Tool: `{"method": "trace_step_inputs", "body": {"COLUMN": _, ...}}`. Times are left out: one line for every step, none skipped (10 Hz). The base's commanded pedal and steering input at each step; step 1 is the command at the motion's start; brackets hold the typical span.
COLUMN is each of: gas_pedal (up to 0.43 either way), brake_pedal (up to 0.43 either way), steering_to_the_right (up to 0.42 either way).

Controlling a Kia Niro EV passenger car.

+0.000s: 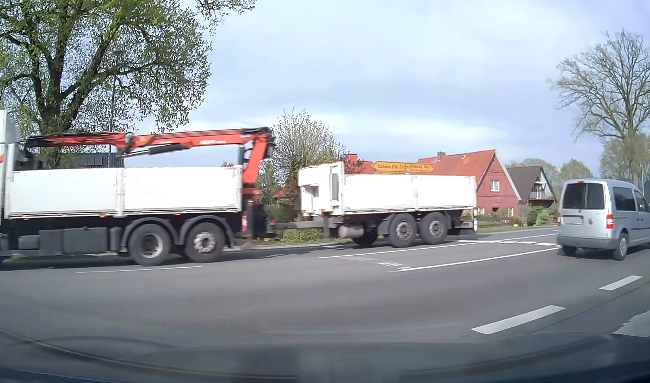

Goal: Follow the waypoints while adhering to traffic rules and regulations

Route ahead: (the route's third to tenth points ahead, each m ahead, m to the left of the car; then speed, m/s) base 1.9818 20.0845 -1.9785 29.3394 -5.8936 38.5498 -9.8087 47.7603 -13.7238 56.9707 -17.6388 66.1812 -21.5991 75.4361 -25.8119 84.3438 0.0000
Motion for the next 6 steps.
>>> {"method": "trace_step_inputs", "body": {"gas_pedal": 0.000, "brake_pedal": 0.195, "steering_to_the_right": -0.486}}
{"method": "trace_step_inputs", "body": {"gas_pedal": 0.000, "brake_pedal": 0.189, "steering_to_the_right": -0.485}}
{"method": "trace_step_inputs", "body": {"gas_pedal": 0.000, "brake_pedal": 0.189, "steering_to_the_right": -0.486}}
{"method": "trace_step_inputs", "body": {"gas_pedal": 0.000, "brake_pedal": 0.189, "steering_to_the_right": -0.486}}
{"method": "trace_step_inputs", "body": {"gas_pedal": 0.000, "brake_pedal": 0.189, "steering_to_the_right": -0.486}}
{"method": "trace_step_inputs", "body": {"gas_pedal": 0.000, "brake_pedal": 0.189, "steering_to_the_right": -0.486}}
